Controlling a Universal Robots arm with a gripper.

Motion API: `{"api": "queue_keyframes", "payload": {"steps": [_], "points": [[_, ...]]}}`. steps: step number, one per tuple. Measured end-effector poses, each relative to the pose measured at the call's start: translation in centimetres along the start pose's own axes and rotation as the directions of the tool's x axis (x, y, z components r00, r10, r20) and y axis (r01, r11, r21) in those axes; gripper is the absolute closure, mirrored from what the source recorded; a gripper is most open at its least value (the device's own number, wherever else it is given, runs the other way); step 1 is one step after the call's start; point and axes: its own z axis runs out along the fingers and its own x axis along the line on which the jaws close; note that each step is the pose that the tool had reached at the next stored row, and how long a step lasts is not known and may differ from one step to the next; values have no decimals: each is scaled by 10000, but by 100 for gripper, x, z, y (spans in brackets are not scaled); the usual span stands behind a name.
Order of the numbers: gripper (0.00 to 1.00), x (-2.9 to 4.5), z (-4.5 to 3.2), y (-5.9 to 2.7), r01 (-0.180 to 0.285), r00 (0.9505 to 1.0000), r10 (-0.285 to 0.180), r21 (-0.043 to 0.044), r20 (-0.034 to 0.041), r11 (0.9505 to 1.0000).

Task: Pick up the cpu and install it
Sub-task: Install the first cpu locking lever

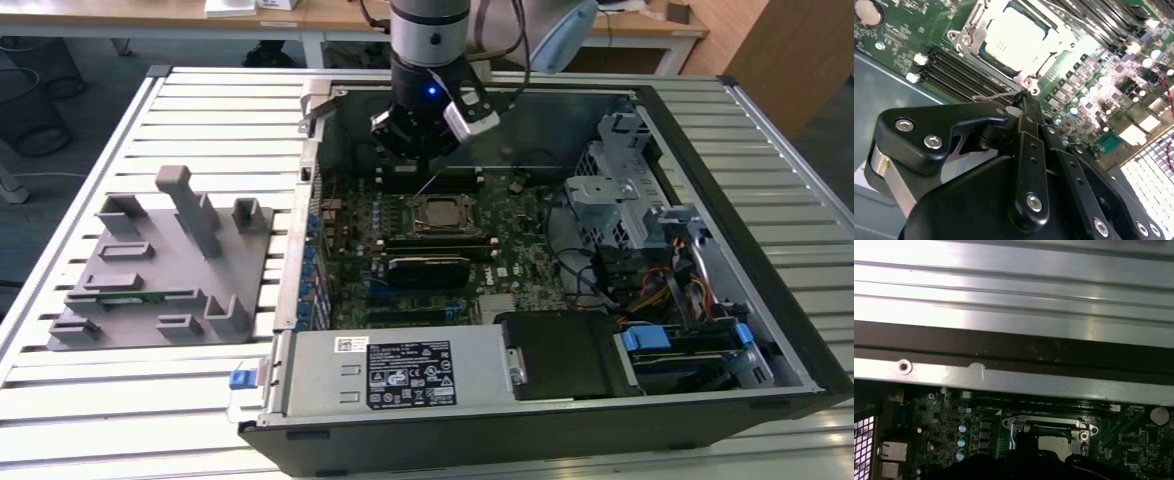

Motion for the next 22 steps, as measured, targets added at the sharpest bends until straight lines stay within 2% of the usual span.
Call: {"api": "queue_keyframes", "payload": {"steps": [7, 14, 22], "points": [[89, -120, 24, 60, 8, 10000, -8, 11, -1, 10000], [89, -234, 66, 64, 27, 10000, -27, 12, -2, 10000], [89, -300, 158, 59, 71, 10000, -71, 16, -3, 10000]]}}
